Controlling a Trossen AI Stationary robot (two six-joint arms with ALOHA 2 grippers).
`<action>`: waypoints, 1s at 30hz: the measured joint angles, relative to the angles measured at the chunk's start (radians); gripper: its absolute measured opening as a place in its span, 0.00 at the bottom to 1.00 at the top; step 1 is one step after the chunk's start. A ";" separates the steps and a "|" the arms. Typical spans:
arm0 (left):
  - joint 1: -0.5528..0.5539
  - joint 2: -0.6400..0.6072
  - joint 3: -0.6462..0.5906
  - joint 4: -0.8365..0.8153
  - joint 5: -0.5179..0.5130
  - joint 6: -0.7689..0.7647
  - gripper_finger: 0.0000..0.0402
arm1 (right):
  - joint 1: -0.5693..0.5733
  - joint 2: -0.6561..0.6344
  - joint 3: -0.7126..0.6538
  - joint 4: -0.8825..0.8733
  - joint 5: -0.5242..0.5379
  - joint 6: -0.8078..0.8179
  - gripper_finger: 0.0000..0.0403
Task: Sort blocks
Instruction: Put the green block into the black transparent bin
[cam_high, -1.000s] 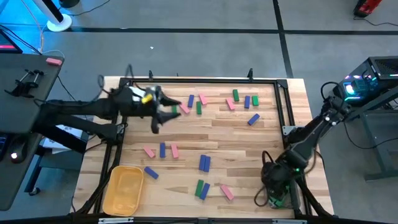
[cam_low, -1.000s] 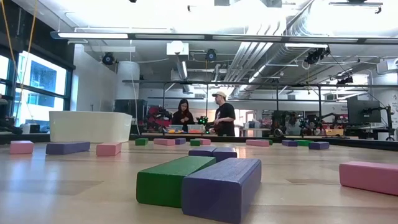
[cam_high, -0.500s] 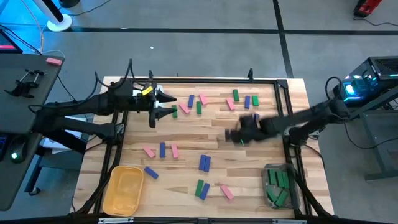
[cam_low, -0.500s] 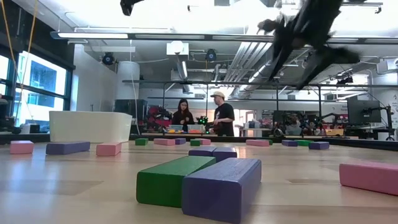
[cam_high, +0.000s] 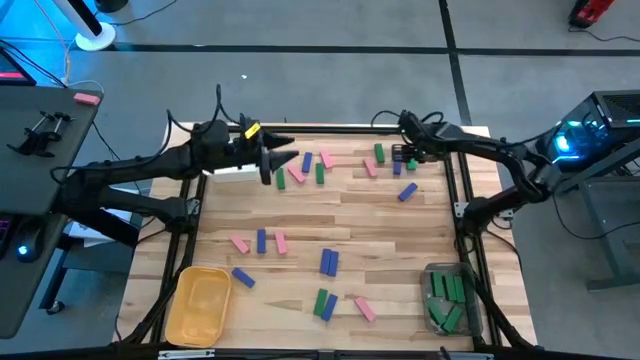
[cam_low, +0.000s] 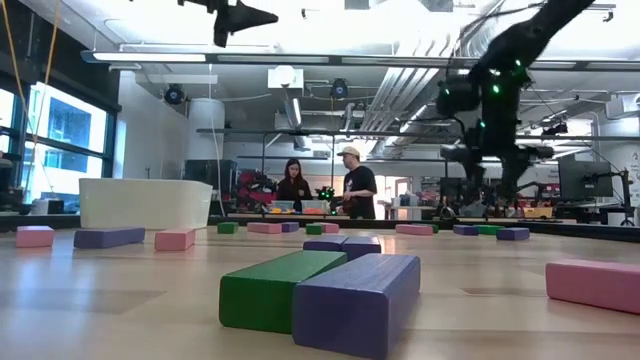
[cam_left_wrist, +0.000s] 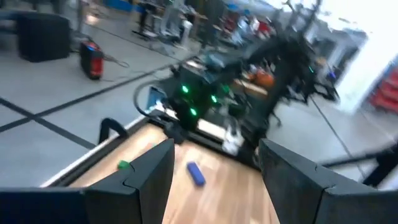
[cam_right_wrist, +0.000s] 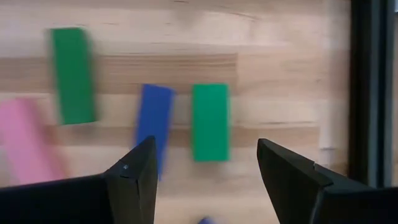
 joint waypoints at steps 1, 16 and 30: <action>0.008 0.004 0.000 0.016 -0.012 -0.019 0.54 | -0.017 0.000 -0.016 0.015 0.000 -0.028 0.52; 0.081 0.026 0.000 0.058 -0.032 -0.043 0.54 | -0.063 0.005 -0.197 0.242 -0.058 -0.083 0.52; 0.084 0.026 0.000 0.057 -0.030 -0.015 0.54 | -0.038 0.110 -0.171 0.296 -0.029 -0.057 0.51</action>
